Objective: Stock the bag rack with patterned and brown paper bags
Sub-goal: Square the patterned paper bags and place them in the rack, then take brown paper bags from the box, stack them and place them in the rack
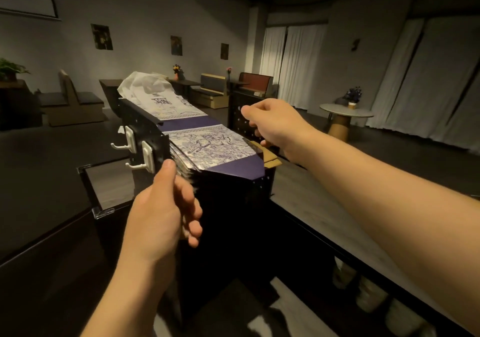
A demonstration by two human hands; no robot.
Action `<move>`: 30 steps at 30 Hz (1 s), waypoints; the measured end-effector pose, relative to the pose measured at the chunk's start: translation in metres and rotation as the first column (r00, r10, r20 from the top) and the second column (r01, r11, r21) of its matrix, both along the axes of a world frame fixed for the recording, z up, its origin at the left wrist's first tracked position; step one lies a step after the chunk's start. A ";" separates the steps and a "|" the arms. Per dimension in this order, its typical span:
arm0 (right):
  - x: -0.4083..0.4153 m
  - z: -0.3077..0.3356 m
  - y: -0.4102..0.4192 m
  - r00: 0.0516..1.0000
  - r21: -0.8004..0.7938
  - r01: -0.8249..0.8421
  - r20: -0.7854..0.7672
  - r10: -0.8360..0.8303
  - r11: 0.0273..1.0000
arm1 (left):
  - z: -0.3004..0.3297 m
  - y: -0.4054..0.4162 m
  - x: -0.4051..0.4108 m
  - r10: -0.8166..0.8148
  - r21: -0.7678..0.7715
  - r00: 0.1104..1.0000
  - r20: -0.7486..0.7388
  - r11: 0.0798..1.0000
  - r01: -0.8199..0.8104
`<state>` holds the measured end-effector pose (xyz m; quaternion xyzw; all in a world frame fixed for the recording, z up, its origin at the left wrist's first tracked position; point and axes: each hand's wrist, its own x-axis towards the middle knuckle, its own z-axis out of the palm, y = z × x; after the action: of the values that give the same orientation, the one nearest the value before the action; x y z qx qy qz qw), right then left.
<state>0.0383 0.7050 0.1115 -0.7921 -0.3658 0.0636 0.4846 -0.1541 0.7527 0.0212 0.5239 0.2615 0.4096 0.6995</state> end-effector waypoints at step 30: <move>-0.134 -0.032 -0.650 0.748 -0.148 0.664 0.135 -0.650 0.733 | -0.023 -0.458 0.042 -0.824 0.336 0.520 -0.225 0.435 0.835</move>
<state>-0.0955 0.0553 0.0798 -0.9136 -0.0727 -0.1072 0.3855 -0.1125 0.2944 -0.0018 0.7215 -0.1099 0.0510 0.6817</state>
